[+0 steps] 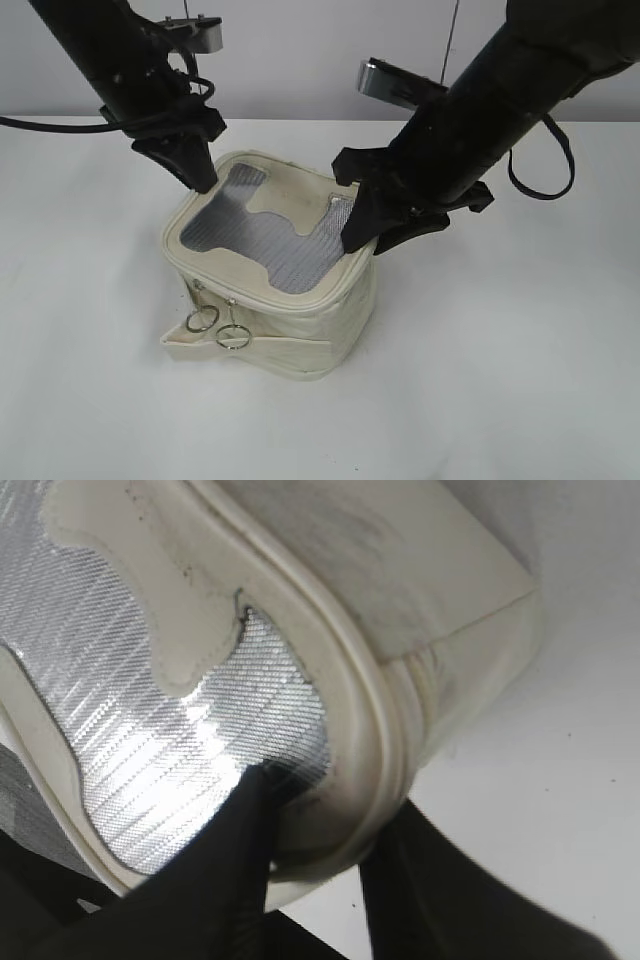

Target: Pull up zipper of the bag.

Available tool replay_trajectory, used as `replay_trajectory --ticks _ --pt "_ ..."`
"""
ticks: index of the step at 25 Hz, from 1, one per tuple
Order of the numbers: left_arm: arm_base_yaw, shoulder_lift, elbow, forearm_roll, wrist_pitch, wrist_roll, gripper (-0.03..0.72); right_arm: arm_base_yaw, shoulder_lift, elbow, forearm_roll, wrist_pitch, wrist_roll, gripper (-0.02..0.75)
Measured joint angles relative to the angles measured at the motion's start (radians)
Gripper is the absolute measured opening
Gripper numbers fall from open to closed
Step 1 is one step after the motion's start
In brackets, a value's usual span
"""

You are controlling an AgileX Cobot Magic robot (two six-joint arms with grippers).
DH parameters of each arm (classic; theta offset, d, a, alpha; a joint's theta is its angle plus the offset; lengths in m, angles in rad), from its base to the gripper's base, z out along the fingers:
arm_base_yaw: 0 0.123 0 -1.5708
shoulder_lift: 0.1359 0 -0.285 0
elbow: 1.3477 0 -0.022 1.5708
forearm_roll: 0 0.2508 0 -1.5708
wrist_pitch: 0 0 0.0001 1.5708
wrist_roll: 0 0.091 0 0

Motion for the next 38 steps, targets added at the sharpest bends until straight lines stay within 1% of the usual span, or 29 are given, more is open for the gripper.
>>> replay_trajectory --ticks 2,6,9,14,15,20,23,25,26,27,28,29,31,32,34,36,38 --pt "0.000 -0.005 0.010 -0.005 -0.004 -0.018 0.027 0.000 0.000 -0.010 -0.035 0.007 0.001 0.220" --pt "0.000 -0.019 0.037 -0.041 -0.003 -0.050 0.025 0.003 0.004 -0.048 -0.150 0.035 0.041 0.220" --pt "-0.006 -0.040 0.086 -0.068 -0.015 -0.062 0.024 0.004 0.008 -0.078 -0.232 0.062 0.063 0.220" --pt "-0.033 -0.077 0.150 -0.081 -0.038 -0.074 0.024 0.004 0.010 -0.090 -0.287 0.077 0.070 0.180" --pt "-0.037 -0.079 0.154 -0.081 -0.039 -0.076 0.024 0.004 0.010 -0.090 -0.296 0.077 0.071 0.167" --pt "-0.066 -0.079 0.156 -0.084 -0.032 -0.104 0.024 0.005 0.010 -0.108 -0.394 0.080 0.133 0.162" --pt "-0.075 -0.079 0.157 -0.093 -0.020 -0.109 0.024 0.005 0.010 -0.124 -0.422 0.094 0.143 0.131" --pt "-0.076 -0.079 0.160 -0.092 -0.018 -0.115 0.047 0.005 0.012 -0.131 -0.419 0.104 0.145 0.128" --pt "-0.076 -0.079 0.160 -0.089 -0.018 -0.116 0.068 0.005 0.012 -0.133 -0.413 0.108 0.145 0.128" --pt "-0.076 -0.079 0.160 -0.084 -0.013 -0.116 0.106 0.005 0.012 -0.134 -0.408 0.112 0.145 0.135" --pt "-0.077 -0.079 0.160 -0.081 -0.005 -0.116 0.155 0.003 0.012 -0.136 -0.405 0.117 0.146 0.155" --pt "-0.081 -0.079 0.160 -0.080 0.000 -0.116 0.202 0.002 0.012 -0.137 -0.405 0.122 0.146 0.195" --pt "-0.086 -0.087 0.162 -0.070 0.012 -0.115 0.318 0.000 0.009 -0.143 -0.412 0.139 0.148 0.295" --pt "-0.088 -0.094 0.163 -0.056 0.020 -0.115 0.363 0.000 0.005 -0.145 -0.417 0.148 0.149 0.351" --pt "-0.091 -0.120 0.165 -0.021 0.032 -0.114 0.412 0.000 -0.011 -0.146 -0.425 0.172 0.150 0.440" --pt "-0.092 -0.165 0.165 0.030 0.036 -0.114 0.431 0.000 -0.040 -0.146 -0.431 0.193 0.150 0.478" --pt "-0.092 -0.213 0.165 0.069 0.038 -0.113 0.439 0.000 -0.084 -0.145 -0.435 0.198 0.162 0.494"
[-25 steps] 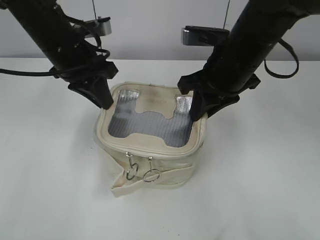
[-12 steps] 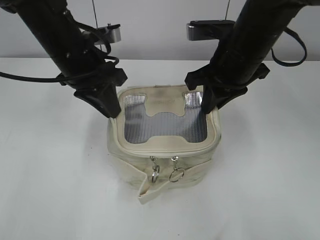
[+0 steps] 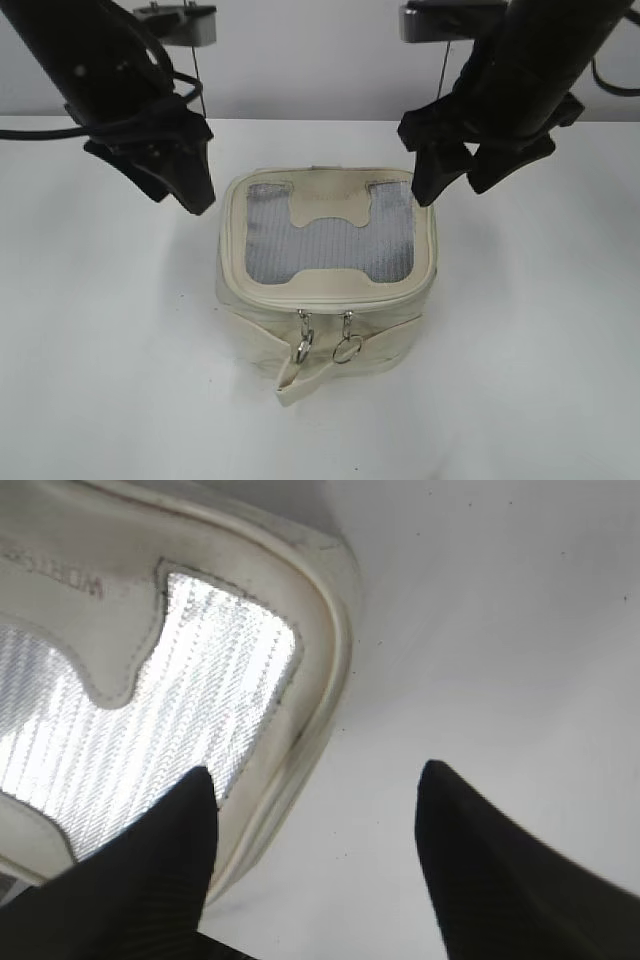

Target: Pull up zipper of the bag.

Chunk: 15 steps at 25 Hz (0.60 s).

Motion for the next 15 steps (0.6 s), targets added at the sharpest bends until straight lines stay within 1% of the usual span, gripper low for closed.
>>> replay_trajectory --ticks 2,6,12,15 --pt "0.000 -0.055 0.000 0.034 0.000 -0.007 0.441 0.000 -0.043 0.000 -0.016 0.023 0.025 0.499" --pt "0.000 -0.153 0.000 0.113 0.001 -0.070 0.442 0.000 -0.119 0.000 -0.077 0.089 0.065 0.504" --pt "0.000 -0.301 0.015 0.300 0.001 -0.210 0.442 0.000 -0.217 0.011 -0.121 0.152 0.075 0.505" --pt "0.000 -0.376 0.040 0.368 0.001 -0.240 0.442 0.000 -0.273 0.061 -0.175 0.159 0.076 0.505"
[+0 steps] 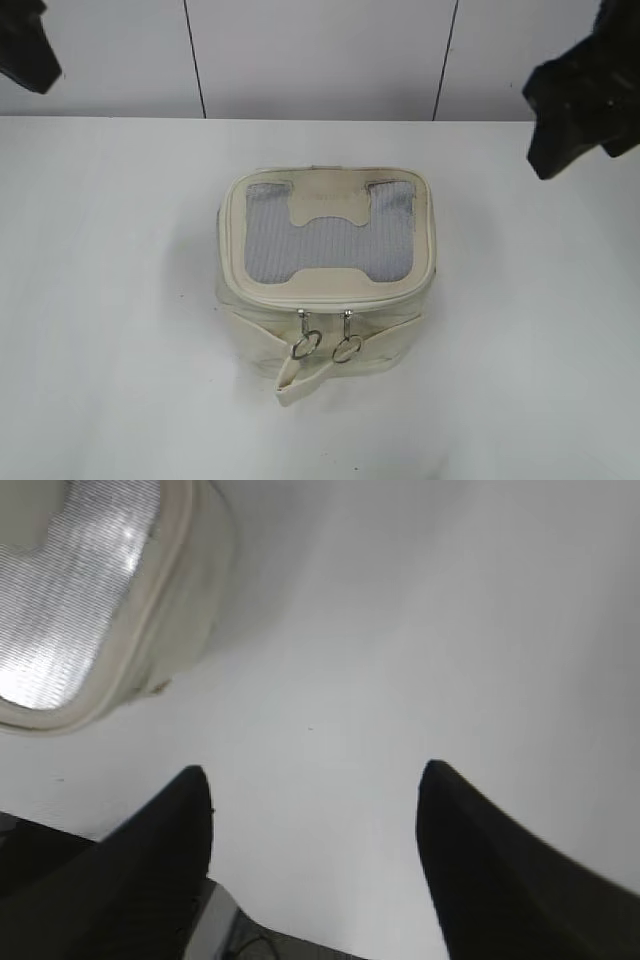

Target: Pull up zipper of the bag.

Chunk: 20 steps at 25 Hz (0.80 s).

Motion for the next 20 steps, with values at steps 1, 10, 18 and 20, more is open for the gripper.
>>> replay_trajectory --ticks 1,10,18,20 --pt "0.000 -0.027 0.011 0.009 0.000 -0.008 0.442 0.000 -0.017 0.020 -0.024 0.002 0.002 0.505" --pt "0.000 -0.332 0.265 0.016 -0.015 -0.008 0.442 0.000 -0.292 0.320 -0.061 -0.004 0.021 0.505" --pt "0.000 -0.748 0.612 -0.020 -0.076 -0.032 0.442 0.000 -0.667 0.624 -0.058 -0.016 0.021 0.505" --pt "0.000 -0.842 0.691 -0.041 -0.092 -0.033 0.442 0.000 -0.781 0.682 -0.057 -0.021 0.021 0.505"
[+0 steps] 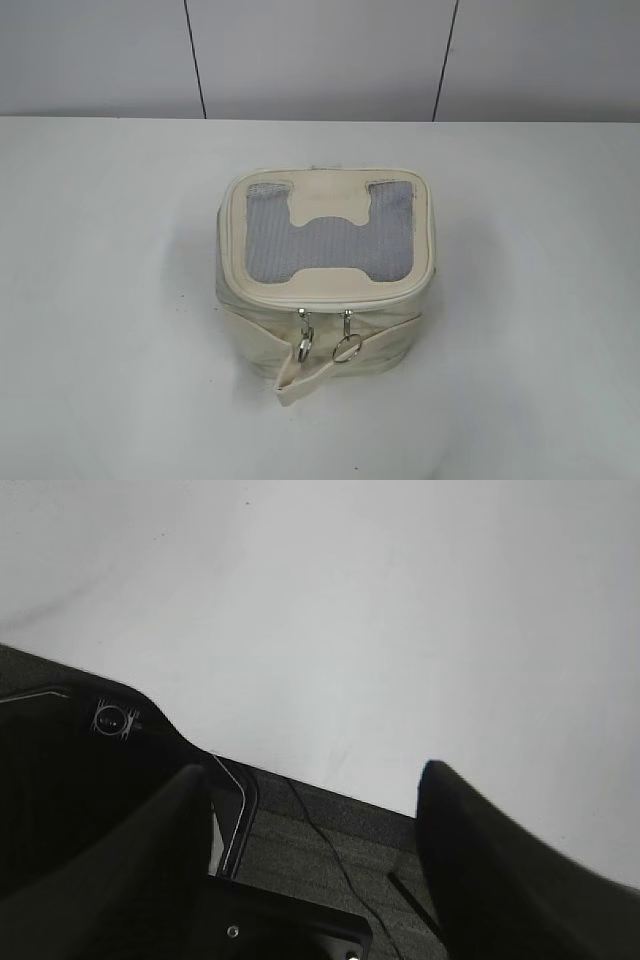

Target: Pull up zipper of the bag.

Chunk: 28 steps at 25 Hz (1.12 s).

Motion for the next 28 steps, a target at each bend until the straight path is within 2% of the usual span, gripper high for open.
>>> replay_trajectory --ticks 6,12,18,21,28 --pt "0.000 -0.277 0.155 -0.048 -0.011 0.015 0.442 0.000 -0.333 0.123 0.000 -0.007 0.000 0.505" --pt "0.000 -0.449 0.188 -0.056 -0.065 0.049 0.442 0.000 -0.599 0.131 0.009 -0.027 -0.015 0.505" --pt "0.000 -0.463 0.194 -0.066 -0.069 0.080 0.442 0.000 -0.689 0.137 0.107 -0.047 -0.144 0.505" --pt "0.000 -0.464 0.194 -0.083 -0.070 0.105 0.437 0.000 -0.690 0.159 0.119 -0.102 -0.154 0.505" --pt "0.000 -0.464 0.194 -0.089 -0.070 0.110 0.431 0.000 -0.690 0.169 0.119 -0.118 -0.154 0.505"
